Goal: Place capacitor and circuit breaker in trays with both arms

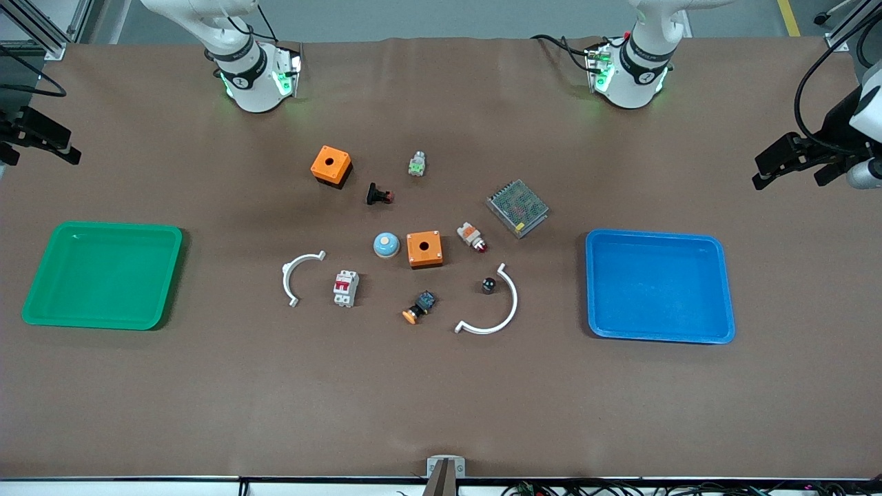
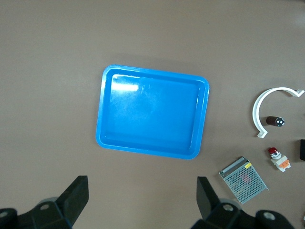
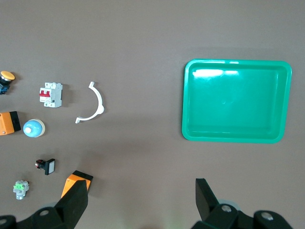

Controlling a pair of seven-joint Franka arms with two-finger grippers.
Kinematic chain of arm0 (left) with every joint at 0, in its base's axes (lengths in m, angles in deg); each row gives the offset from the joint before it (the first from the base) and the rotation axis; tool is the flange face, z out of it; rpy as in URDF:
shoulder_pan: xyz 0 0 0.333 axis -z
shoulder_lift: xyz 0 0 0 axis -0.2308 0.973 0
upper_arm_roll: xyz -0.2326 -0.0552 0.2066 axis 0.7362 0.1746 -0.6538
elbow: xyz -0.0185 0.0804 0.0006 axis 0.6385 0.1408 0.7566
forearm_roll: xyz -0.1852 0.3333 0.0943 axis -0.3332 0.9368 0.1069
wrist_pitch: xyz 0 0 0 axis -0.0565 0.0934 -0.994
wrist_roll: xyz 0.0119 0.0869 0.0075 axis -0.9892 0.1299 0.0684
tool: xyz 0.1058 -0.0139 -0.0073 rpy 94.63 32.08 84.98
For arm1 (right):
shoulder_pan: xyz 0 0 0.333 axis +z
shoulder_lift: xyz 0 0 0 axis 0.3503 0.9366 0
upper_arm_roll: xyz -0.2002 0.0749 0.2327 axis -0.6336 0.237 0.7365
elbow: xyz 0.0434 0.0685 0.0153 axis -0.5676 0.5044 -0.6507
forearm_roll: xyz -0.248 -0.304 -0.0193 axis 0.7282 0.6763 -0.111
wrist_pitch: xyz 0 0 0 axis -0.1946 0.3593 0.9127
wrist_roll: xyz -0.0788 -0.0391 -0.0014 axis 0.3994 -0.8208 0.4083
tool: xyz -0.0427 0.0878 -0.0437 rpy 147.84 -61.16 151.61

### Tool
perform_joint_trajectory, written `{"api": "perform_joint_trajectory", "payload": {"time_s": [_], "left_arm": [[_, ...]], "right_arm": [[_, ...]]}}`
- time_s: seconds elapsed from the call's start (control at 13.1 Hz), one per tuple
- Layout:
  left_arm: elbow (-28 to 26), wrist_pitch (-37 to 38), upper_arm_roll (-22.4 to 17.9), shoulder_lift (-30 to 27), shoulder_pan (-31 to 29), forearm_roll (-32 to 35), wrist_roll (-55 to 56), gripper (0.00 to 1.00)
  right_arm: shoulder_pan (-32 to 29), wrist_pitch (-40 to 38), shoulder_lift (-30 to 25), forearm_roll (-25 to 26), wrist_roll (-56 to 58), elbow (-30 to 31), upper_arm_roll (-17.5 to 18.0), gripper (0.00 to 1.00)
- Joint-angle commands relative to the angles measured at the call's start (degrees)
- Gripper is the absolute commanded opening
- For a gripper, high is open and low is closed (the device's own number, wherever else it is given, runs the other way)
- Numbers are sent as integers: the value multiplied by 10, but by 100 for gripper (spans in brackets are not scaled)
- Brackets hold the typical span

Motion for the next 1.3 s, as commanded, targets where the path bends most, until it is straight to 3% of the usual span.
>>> {"api": "perform_joint_trajectory", "payload": {"time_s": [0.0,0.31,0.76,1.22], "left_arm": [[9,13,2,4,-3,-6,8,100],[10,13,-1,16,-5,-7,12,100],[10,1,5,109,32,-8,60,100],[38,-72,4,252,134,-6,179,100]], "right_arm": [[-3,1,-17,-11,-24,16,3,100],[-2,-1,-15,-11,-24,15,3,100],[-6,-18,13,-10,-14,-15,2,100],[-1,-2,153,-2,-14,-32,2,100]]}}
